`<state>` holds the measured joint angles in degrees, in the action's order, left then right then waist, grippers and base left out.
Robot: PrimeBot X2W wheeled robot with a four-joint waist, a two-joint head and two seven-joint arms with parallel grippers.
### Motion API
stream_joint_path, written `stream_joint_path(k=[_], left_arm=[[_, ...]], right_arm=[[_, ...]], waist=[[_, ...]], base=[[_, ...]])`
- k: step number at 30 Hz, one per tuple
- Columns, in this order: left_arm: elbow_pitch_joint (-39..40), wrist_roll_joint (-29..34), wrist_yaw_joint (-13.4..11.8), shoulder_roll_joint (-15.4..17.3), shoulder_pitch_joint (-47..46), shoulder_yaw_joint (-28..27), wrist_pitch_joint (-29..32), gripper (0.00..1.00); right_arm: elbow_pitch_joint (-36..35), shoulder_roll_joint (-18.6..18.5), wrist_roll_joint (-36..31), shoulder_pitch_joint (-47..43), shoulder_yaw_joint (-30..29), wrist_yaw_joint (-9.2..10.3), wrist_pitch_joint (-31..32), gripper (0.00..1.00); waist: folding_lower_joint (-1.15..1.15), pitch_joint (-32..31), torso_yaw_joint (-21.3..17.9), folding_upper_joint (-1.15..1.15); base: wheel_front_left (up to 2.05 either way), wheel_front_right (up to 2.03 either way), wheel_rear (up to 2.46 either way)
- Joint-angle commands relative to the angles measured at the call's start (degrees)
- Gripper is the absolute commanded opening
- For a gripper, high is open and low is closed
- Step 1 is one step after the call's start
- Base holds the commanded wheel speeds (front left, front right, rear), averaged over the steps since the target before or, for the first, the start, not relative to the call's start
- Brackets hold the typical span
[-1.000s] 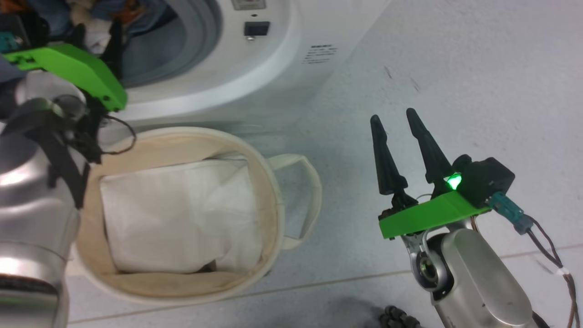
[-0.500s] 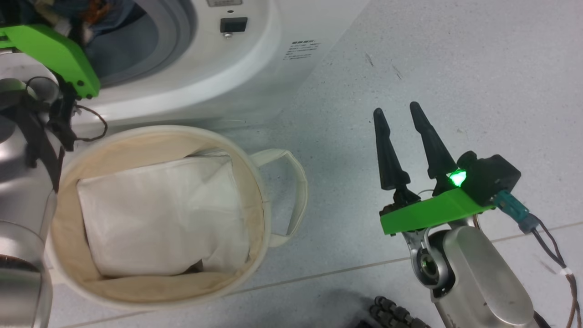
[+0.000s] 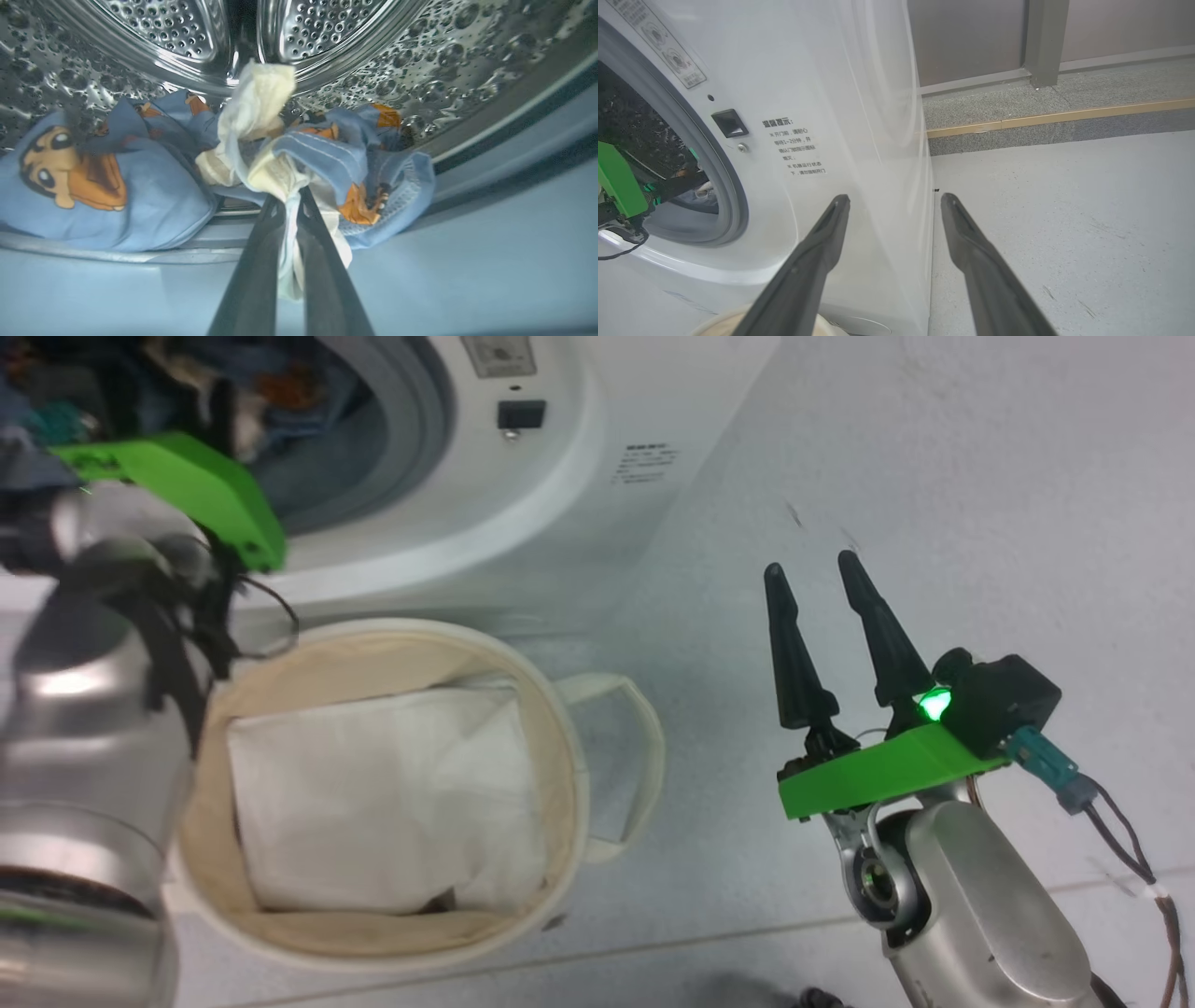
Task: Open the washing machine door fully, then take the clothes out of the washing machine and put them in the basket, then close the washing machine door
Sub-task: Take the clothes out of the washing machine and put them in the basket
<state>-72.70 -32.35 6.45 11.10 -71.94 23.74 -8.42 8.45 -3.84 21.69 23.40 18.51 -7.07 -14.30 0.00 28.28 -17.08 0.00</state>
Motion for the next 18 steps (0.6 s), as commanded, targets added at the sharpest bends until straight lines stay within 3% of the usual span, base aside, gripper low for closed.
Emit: stream_joint_path(k=[1, 10, 14, 18], left_arm=[[1.7, 0.0, 0.4, 1.3, 0.5, -0.1, -1.4, 0.0], [9.6, -0.3, 1.0, -0.5, 8.2, 3.9, -5.9, 0.0], [18.6, -2.6, 1.0, 0.9, 12.1, 6.0, -6.1, 0.0], [29.5, -4.7, 1.0, 4.1, 15.5, 7.5, -2.4, 0.0]], right_arm=[[-1.3, 0.0, 0.2, 0.2, 1.1, -0.42, -0.7, 1.0], [1.4, -1.8, 1.8, -1.6, 2.0, -0.42, -0.7, 1.0], [2.2, -2.4, 2.4, -2.9, 1.8, -0.42, -0.7, 1.0], [3.0, -2.9, 2.9, -4.4, 1.1, -0.42, -0.7, 1.0]], waist=[[0.0, -2.5, 2.0, 0.0], [0.0, -10.7, 8.2, 0.0], [0.0, -13.8, 10.7, 0.0], [0.0, -16.8, 13.2, 0.0]], base=[[0.0, 0.0, 0.0], [0.0, 0.0, 0.0], [0.0, 0.0, 0.0], [0.0, 0.0, 0.0]])
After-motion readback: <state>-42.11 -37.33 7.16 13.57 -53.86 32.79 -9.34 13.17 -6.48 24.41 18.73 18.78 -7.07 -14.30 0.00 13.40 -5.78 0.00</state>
